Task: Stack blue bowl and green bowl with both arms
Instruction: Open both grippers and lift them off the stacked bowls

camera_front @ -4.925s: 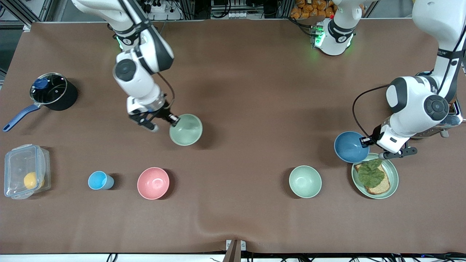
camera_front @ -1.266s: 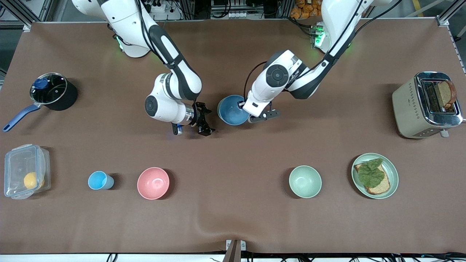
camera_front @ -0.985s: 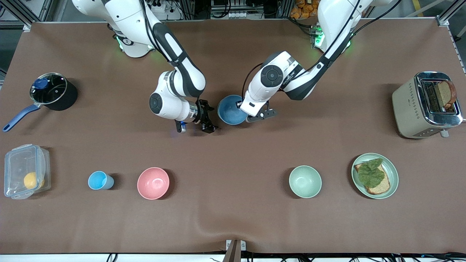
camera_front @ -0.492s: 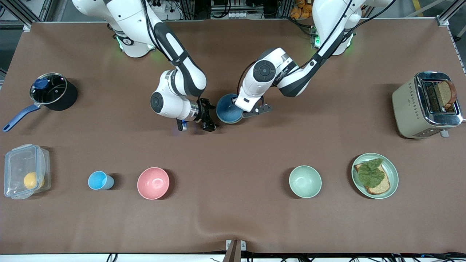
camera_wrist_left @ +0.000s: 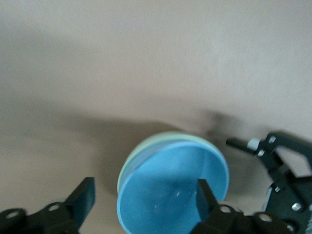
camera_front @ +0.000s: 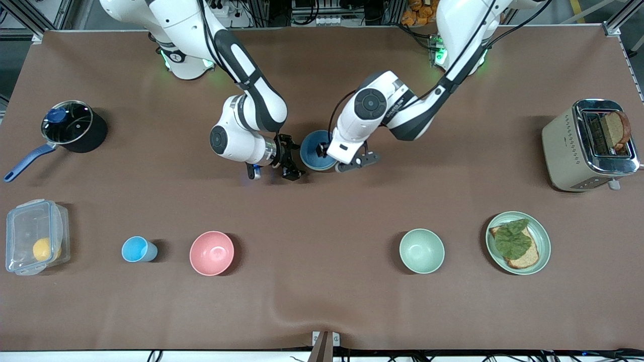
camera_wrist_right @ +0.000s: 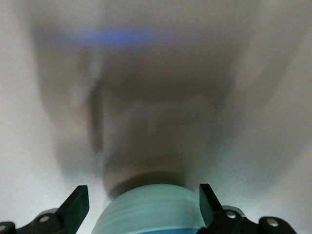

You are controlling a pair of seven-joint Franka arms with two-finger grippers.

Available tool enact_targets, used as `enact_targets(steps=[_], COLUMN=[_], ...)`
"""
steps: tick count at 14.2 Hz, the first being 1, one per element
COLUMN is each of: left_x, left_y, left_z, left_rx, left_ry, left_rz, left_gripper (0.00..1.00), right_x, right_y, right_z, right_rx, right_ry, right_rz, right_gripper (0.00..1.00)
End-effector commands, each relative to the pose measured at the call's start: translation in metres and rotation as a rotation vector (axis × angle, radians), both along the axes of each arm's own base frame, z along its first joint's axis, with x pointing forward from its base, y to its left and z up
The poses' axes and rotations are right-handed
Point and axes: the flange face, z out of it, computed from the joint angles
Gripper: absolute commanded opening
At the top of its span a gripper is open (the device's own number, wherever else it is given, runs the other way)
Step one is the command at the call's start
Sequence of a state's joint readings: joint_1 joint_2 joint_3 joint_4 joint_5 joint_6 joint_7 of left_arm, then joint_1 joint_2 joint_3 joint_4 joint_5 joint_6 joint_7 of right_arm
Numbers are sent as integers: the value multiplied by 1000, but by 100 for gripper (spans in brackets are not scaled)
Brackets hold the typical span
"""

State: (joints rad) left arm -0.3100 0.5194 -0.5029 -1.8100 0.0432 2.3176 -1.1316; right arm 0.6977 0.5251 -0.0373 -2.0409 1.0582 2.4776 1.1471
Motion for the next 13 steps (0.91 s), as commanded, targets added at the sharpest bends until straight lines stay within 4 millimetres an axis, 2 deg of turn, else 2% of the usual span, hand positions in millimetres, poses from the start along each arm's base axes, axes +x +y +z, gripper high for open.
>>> enact_targets(steps=[1, 3, 5, 7, 10, 13], left_x=[49, 72, 96, 110, 128, 137], left_y=[22, 45, 80, 116, 180, 243], left_z=[42, 59, 85, 119, 154, 188], left_rx=[77, 118, 164, 208, 239, 226], left_ry=[-57, -73, -83, -88, -95, -84], left_rz=[11, -39, -87, -141, -165, -147], left_gripper=[100, 100, 100, 100, 100, 100], right_x=[9, 21, 34, 47, 64, 81], right_y=[-31, -52, -80, -112, -151, -193], right_z=[14, 24, 35, 55, 85, 118], right_rx=[46, 16, -23, -69, -136, -191], right_ry=[-5, -13, -7, 5, 37, 61], right_rz=[54, 113, 160, 220, 303, 343], right_gripper=[100, 100, 100, 100, 100, 100])
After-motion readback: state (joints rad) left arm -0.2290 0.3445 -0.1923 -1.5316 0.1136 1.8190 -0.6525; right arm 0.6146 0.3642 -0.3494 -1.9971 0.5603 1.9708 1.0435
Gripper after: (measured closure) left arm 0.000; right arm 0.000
